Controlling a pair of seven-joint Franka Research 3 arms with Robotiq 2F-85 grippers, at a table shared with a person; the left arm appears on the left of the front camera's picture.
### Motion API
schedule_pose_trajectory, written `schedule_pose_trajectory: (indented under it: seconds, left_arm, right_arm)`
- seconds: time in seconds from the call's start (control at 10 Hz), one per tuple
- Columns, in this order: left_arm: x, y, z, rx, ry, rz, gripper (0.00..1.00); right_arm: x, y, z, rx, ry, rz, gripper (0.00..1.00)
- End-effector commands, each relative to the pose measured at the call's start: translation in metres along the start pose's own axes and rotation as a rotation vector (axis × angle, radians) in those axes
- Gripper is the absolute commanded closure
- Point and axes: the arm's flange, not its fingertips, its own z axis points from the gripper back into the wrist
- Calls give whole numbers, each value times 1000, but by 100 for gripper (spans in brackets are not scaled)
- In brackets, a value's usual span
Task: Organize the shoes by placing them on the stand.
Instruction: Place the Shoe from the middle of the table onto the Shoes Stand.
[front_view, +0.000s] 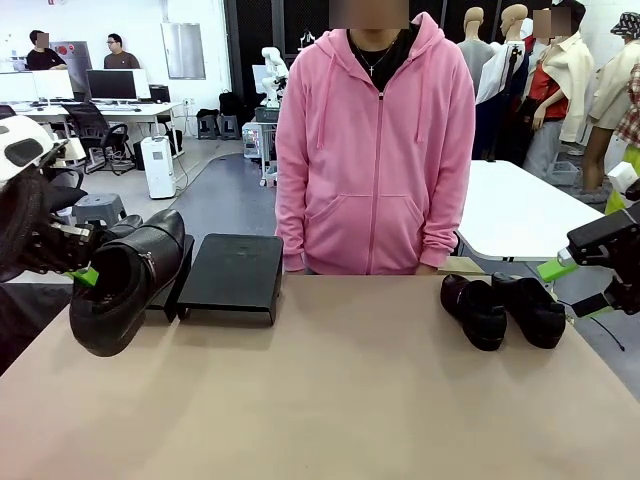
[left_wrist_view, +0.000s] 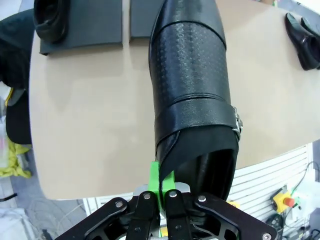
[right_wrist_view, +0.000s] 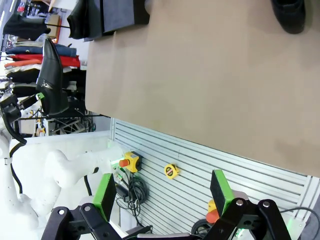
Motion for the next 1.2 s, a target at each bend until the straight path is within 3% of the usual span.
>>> schedule_pose_trajectory:
  seconds: [0.0,0.2,0.5,0.8,1.1]
  left_arm:
    - [45,26,-11,-11,104,9,100]
    - [117,51,-53,7,109,-67,100]
    - [194,90,-116,29,-7,-62,100]
    - [229,119,-169,75,-106,1,100]
    - [238,135,-208,49,-137,7,100]
  right_arm:
    - [1,0,1,26,-4,19,0]
    - [1,0,1,26,-4,19,0]
    - [1,0,1,26,-4,19,0]
    - [1,0,1,26,-4,19,0]
    - [1,0,1,26,-4,19,0]
